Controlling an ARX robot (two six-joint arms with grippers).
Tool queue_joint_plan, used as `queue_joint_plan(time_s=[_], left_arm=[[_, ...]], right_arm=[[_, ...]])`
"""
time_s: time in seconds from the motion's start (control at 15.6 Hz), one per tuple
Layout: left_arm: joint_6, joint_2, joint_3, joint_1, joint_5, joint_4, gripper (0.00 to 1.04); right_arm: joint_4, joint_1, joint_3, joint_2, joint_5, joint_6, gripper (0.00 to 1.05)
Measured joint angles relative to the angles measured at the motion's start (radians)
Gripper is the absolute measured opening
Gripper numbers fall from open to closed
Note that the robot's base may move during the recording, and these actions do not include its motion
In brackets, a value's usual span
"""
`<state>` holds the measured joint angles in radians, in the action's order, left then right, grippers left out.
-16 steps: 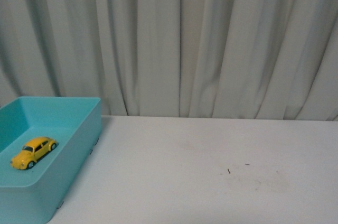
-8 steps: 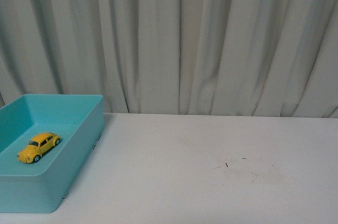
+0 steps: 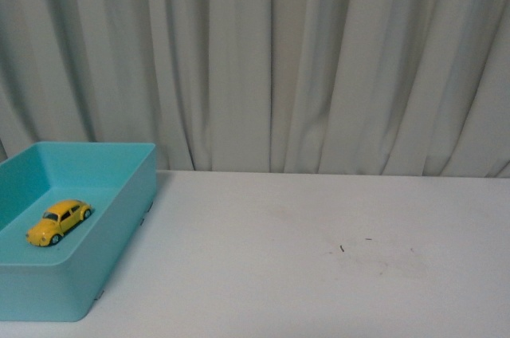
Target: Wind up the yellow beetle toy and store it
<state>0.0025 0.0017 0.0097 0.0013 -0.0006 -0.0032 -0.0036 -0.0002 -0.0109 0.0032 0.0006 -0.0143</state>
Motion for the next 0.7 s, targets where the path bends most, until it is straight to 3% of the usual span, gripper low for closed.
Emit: queue_joint_plan(time_s=[0.7], left_arm=[[0.0, 0.0, 0.0, 0.0, 0.0, 0.0, 0.98]], right_arm=[[0.0, 0.0, 0.0, 0.0, 0.0, 0.0, 0.98]])
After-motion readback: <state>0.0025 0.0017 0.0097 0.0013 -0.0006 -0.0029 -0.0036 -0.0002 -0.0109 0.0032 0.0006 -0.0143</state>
